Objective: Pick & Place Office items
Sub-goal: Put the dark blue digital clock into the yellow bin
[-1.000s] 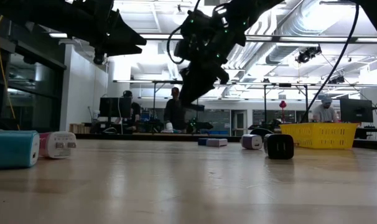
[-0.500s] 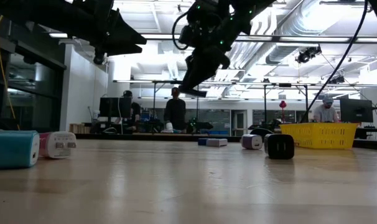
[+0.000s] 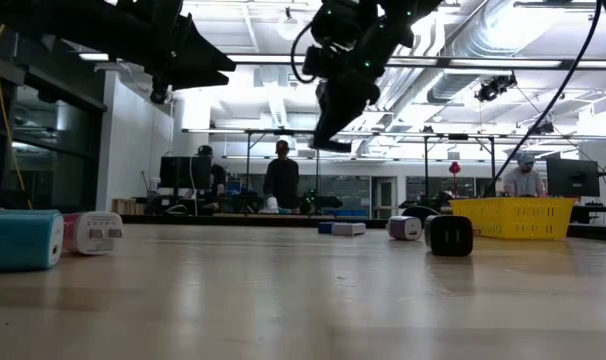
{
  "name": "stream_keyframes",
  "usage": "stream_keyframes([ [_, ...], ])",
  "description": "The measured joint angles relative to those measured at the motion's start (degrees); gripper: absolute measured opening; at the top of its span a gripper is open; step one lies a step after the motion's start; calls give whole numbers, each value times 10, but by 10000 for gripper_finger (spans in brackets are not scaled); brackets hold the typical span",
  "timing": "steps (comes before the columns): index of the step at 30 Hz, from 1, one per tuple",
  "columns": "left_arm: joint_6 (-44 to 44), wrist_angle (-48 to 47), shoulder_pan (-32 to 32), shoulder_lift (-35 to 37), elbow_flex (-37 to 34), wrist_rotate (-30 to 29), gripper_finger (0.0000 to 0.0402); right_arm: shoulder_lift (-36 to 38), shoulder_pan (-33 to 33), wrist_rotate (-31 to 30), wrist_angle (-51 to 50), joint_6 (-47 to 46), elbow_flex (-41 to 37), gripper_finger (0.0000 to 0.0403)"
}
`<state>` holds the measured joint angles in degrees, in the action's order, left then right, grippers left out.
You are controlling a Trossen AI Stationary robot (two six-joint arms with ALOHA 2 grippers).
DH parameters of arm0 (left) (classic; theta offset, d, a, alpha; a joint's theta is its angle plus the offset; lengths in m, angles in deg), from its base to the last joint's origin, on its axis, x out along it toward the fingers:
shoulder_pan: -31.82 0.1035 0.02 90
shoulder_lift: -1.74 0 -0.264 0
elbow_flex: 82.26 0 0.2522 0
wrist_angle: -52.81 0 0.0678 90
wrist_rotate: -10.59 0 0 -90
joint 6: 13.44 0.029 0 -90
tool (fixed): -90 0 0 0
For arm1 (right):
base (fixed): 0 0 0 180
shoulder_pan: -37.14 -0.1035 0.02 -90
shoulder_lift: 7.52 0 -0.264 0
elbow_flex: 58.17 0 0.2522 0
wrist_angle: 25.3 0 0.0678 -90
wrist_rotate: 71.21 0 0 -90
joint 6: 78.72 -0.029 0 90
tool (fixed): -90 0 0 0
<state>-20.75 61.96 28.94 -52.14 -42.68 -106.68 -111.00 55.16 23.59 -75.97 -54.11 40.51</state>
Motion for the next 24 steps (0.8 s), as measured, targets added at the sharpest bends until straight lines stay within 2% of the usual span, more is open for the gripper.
stream_keyframes([
  [6, 0, 0, 0, 0, 0, 0, 218, 0, 16, 16, -24, -9, 0, 146],
  [13, 0, 0, 0, 0, 0, 0, 218, 11, 28, 8, -37, -5, 0, 146],
  [17, 0, 0, 0, 0, 0, 0, 218, 33, 41, -17, -63, 1, 0, 146],
  [24, 0, 3, 0, 0, 0, 0, 218, 76, 56, -22, -97, -6, -15, 146],
])
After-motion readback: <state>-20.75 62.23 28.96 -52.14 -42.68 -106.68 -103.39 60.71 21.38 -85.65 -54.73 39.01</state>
